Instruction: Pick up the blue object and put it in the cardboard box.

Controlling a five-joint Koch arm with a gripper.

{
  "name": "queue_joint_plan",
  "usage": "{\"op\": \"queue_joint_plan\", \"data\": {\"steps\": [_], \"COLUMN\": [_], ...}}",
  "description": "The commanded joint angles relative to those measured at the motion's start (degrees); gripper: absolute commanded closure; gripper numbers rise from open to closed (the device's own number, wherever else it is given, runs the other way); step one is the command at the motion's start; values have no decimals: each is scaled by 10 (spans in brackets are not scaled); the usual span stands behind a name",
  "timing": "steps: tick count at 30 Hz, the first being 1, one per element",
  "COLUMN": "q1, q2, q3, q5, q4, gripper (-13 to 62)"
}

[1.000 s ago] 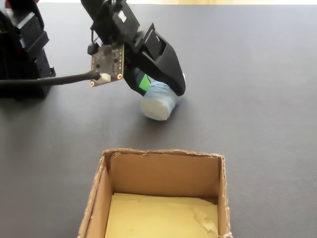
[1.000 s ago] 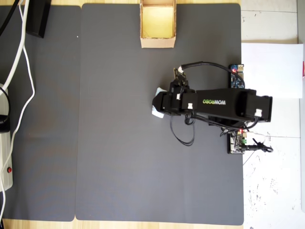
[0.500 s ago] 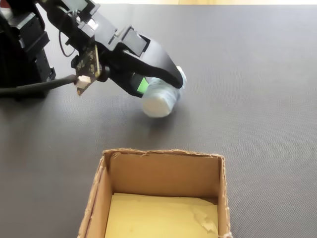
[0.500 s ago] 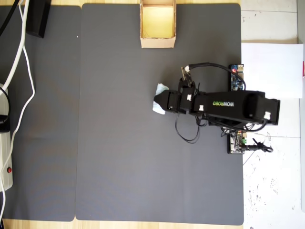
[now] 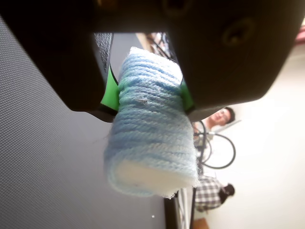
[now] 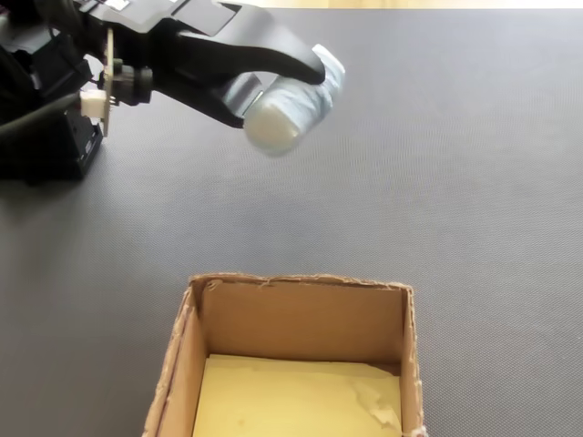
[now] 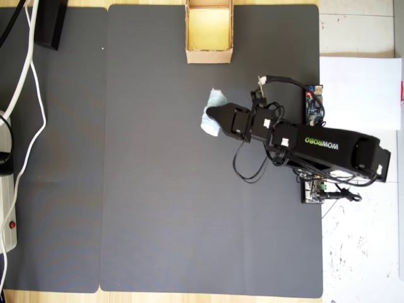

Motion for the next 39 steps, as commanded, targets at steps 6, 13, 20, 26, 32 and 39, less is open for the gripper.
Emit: {"op": "queue_joint_plan", "data": {"steps": [6,13,20,26,32,39], "q1": [90,206,266,290,301,300], "q2": [-71,-176,-273,-294,-300,-279], "q3": [-198,-325,-432,-453,-483,-470], "q5": [-32,-80,-80,-73,-69,-69], "q4": [-49,23,72,152,197,198], "gripper": [444,444,442,268,176,170]}}
